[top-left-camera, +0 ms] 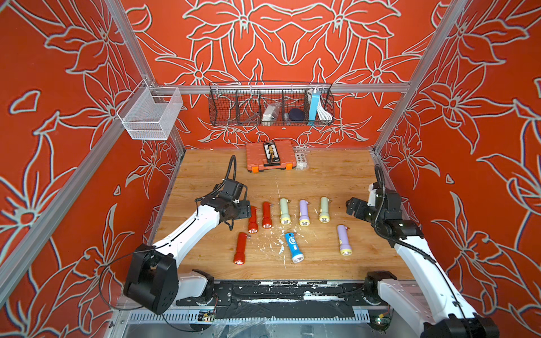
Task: Close the plug at the bottom of the flashlight
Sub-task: Pick up the flashlight from the center of the board.
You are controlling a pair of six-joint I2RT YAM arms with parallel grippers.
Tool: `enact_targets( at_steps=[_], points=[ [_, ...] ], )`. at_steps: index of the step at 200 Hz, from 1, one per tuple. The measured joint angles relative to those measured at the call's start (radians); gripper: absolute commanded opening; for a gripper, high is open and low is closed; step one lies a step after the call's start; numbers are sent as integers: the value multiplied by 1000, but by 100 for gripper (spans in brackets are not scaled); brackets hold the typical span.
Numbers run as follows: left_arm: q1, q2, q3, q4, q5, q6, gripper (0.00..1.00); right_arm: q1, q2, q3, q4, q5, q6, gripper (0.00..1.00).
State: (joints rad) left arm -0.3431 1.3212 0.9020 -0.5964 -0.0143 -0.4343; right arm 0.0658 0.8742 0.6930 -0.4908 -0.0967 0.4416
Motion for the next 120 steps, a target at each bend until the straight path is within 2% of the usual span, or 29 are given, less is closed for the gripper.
enact_targets(
  at_steps=[58,120],
  points=[
    [-103,168,69,-19,4,-27,74,0,18,0,-3,-58,-12,98],
    [-109,317,141,-20,-56,-46,70,0,16,0,-3,-85,-12,98]
  ],
)
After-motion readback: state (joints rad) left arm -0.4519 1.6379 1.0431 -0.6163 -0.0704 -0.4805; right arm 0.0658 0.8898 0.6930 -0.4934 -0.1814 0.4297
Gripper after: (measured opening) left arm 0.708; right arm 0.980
